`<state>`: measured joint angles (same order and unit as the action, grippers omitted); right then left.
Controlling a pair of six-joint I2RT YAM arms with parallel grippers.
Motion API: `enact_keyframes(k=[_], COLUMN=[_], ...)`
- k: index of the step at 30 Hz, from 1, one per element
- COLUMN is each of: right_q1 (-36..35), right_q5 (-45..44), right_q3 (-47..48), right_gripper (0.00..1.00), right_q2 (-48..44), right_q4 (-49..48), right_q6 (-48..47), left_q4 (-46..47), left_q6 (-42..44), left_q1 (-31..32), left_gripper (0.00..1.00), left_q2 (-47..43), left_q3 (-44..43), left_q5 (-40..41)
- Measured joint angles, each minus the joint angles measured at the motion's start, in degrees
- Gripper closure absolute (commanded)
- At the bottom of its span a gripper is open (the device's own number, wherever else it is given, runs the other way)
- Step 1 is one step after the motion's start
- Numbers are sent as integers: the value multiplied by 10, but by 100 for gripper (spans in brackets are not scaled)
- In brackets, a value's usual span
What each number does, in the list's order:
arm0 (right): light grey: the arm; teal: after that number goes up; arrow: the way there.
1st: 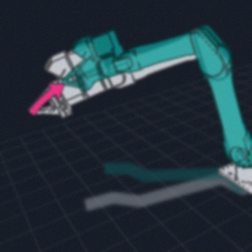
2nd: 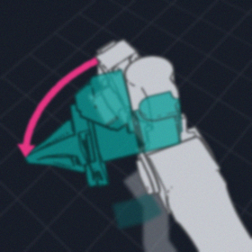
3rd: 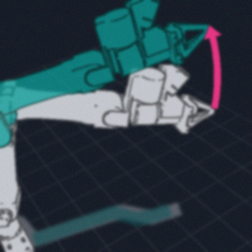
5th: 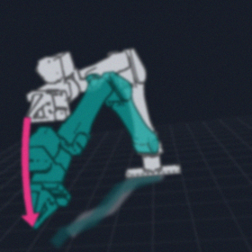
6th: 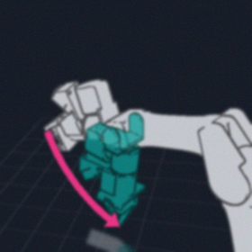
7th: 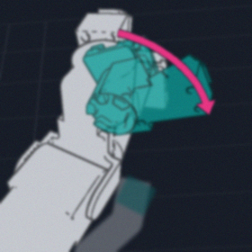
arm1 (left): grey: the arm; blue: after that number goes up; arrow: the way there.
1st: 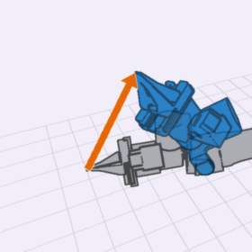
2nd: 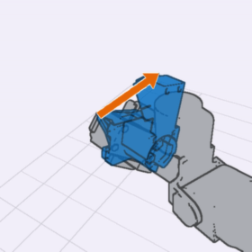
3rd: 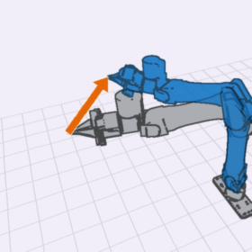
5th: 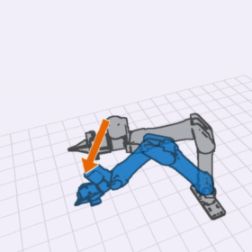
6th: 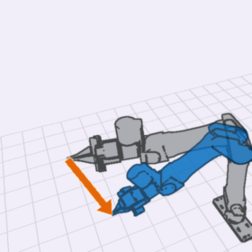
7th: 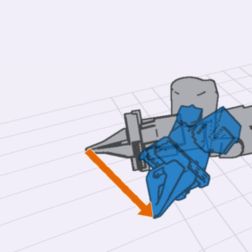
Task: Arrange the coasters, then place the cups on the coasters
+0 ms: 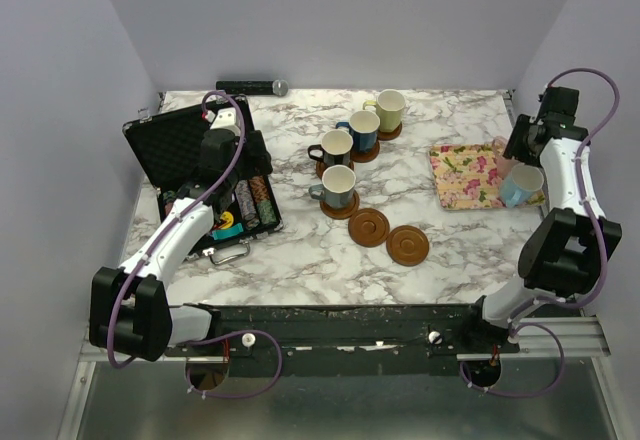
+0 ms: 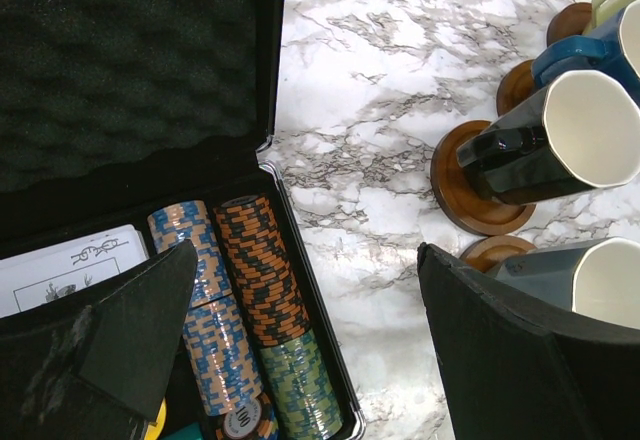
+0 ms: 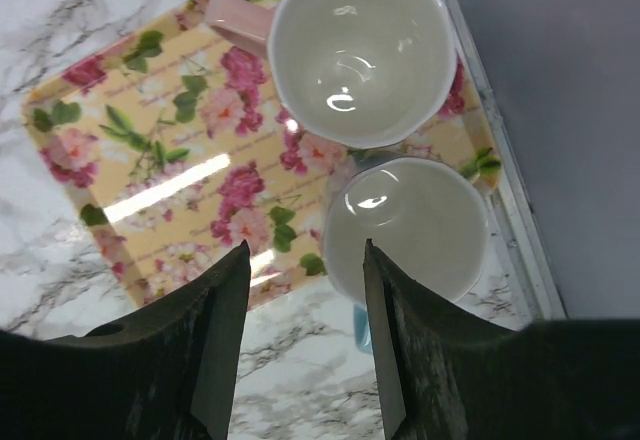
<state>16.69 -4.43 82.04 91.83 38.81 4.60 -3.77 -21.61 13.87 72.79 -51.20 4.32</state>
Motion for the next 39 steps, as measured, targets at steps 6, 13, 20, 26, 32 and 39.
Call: enact_keyframes(k=[6,13,20,26,32,39], right_q1=[31,63,75,74,74,74], right_q5=[1,2,-5,-4,-5,-7], right_q3=[28,137,216,249,263,261], right_gripper=[43,45,47,54,63,69], right_q2=[37,105,188,239,262,265], right_q4=[9,16,31,51,68,74], right_q6=[-73,-81,-52,-32,-17,-14], left_q4=[-1,-3,-5,-7,-16,-21], left_q6=[6,8,4,1,1,2], left_q1=[0,0,0,0,0,0], left_gripper=[1,1,1,1,1,1], left_q2=[0,0,0,8,15,15], left_q3=[0,0,0,0,-7,-9], left_q5=[0,0,1,2,2,2])
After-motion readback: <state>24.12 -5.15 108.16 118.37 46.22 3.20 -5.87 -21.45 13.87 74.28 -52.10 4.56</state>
